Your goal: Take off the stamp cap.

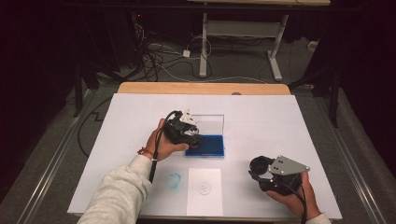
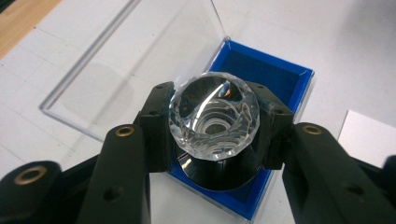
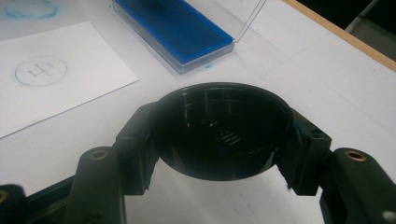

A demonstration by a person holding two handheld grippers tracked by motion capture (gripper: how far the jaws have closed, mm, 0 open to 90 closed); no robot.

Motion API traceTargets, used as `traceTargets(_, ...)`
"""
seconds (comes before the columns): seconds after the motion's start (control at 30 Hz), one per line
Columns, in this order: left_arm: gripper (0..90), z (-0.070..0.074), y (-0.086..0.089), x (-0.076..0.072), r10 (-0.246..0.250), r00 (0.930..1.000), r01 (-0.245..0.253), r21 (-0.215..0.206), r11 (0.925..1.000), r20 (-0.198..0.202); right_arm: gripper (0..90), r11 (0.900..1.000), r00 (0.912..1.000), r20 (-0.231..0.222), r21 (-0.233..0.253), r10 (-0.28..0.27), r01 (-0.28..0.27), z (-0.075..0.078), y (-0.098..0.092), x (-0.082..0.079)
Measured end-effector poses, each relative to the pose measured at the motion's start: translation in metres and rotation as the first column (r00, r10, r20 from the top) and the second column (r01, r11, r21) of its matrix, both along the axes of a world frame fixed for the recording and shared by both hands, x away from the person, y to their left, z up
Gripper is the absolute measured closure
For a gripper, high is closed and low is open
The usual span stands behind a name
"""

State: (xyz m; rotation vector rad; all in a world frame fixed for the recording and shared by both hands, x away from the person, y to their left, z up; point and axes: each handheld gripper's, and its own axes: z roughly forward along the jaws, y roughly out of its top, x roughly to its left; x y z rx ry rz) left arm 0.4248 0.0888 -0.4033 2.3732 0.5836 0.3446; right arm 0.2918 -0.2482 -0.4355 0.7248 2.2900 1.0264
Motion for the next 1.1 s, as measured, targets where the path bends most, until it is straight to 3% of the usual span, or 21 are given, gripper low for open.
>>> traceTargets(0.6,54.7,0.036,0.020,-0.014,0.001,0.9972,0.005,-0.088,0.9961,0.075,38.8,1.000,0.9999,0.005,0.006,-0.015,0.015,0.003,-0.004,-0.002)
traceTargets(1.1,54.8,0.045,0.014,-0.016,-0.031,0.9954,0.039,-0.090,0.9951,0.090,38.8,1.000,0.9997,-0.001,0.006,-0.026,0.026,0.002,-0.007,-0.004)
